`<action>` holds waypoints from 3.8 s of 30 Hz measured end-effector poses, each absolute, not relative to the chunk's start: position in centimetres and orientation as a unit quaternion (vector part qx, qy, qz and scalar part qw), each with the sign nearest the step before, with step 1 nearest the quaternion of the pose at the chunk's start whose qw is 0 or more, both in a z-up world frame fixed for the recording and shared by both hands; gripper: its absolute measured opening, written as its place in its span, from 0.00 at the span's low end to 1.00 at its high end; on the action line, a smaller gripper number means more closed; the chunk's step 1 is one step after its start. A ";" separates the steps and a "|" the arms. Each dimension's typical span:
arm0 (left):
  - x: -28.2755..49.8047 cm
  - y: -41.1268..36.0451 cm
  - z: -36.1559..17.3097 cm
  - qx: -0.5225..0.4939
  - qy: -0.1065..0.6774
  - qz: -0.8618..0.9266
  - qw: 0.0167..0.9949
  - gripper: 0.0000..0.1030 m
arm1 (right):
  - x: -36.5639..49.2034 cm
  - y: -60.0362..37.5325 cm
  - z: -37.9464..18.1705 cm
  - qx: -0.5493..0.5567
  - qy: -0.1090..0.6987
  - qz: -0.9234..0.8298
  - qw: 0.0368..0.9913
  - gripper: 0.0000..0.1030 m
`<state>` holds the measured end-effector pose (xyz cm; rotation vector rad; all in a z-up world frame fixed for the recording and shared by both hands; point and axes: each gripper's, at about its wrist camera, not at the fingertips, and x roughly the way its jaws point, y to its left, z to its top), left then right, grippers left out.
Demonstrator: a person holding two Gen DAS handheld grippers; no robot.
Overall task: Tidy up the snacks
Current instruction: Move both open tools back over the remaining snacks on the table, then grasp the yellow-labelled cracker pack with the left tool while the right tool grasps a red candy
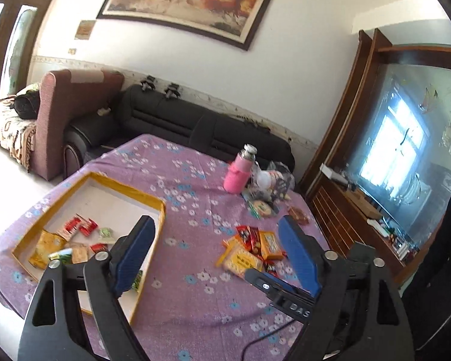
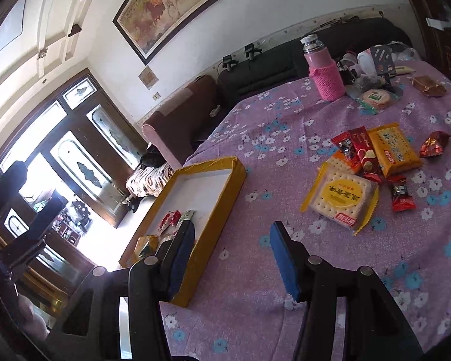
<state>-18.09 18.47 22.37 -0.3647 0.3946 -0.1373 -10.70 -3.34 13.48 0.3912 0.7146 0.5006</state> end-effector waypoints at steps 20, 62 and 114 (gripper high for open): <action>-13.2 21.9 13.5 -0.244 0.308 -0.102 0.914 0.84 | -5.3 -14.9 8.4 0.179 0.393 0.051 0.900 0.61; 2.6 0.4 2.5 0.074 0.528 -0.324 0.781 0.83 | 1.5 -16.4 2.6 0.182 0.422 0.087 0.884 0.26; -1.3 -1.9 2.1 0.093 0.469 -0.310 0.822 0.83 | -4.5 -15.3 9.1 0.080 0.225 -0.010 0.971 0.25</action>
